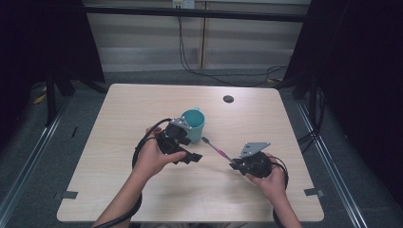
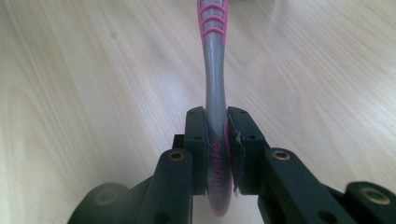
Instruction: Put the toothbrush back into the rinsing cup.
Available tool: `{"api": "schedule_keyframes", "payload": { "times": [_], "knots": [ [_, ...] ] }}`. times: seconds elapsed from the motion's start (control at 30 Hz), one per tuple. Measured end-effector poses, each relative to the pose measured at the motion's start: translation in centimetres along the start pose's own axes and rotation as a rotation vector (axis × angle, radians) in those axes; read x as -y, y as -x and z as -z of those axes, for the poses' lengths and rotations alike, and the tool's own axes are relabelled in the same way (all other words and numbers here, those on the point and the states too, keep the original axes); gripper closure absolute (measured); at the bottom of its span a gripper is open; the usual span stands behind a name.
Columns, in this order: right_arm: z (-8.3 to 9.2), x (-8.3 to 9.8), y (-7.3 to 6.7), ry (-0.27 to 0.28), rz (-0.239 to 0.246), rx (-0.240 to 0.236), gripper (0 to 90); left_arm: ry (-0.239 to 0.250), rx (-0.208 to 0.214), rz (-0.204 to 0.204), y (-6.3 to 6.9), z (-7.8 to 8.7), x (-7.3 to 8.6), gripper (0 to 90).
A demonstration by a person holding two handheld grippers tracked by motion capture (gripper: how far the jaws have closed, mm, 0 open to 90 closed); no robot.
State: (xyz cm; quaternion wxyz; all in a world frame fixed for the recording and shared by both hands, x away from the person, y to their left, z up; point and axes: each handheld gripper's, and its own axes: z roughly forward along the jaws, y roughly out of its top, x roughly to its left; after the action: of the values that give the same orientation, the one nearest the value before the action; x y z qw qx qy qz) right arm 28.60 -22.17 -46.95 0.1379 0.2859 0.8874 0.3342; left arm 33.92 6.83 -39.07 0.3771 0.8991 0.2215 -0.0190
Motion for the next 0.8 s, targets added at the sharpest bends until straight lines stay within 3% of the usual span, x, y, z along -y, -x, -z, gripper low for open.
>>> {"api": "schedule_keyframes", "payload": {
  "times": [0.2, 0.33, 0.53, 0.8],
  "knots": [
    [-0.3, -0.1, 0.0, 0.044, -0.059, -0.047, 78.8, 0.050, 0.017, 0.025, -0.1, -0.6, 0.2, 22.1],
    [-0.6, -0.4, -0.3, 0.061, -0.076, -0.062, 78.8, 0.089, 0.019, 0.100, -0.1, -1.1, 0.4, 22.0],
    [-1.0, -0.7, -0.4, 0.085, -0.111, -0.074, 78.8, 0.153, 0.027, 0.126, -0.1, -1.6, 0.8, 25.6],
    [-1.2, -1.0, -0.8, 0.144, -0.151, -0.099, 78.8, 0.183, 0.015, 0.170, -0.2, -2.1, 1.1, 31.0]
  ]
}}
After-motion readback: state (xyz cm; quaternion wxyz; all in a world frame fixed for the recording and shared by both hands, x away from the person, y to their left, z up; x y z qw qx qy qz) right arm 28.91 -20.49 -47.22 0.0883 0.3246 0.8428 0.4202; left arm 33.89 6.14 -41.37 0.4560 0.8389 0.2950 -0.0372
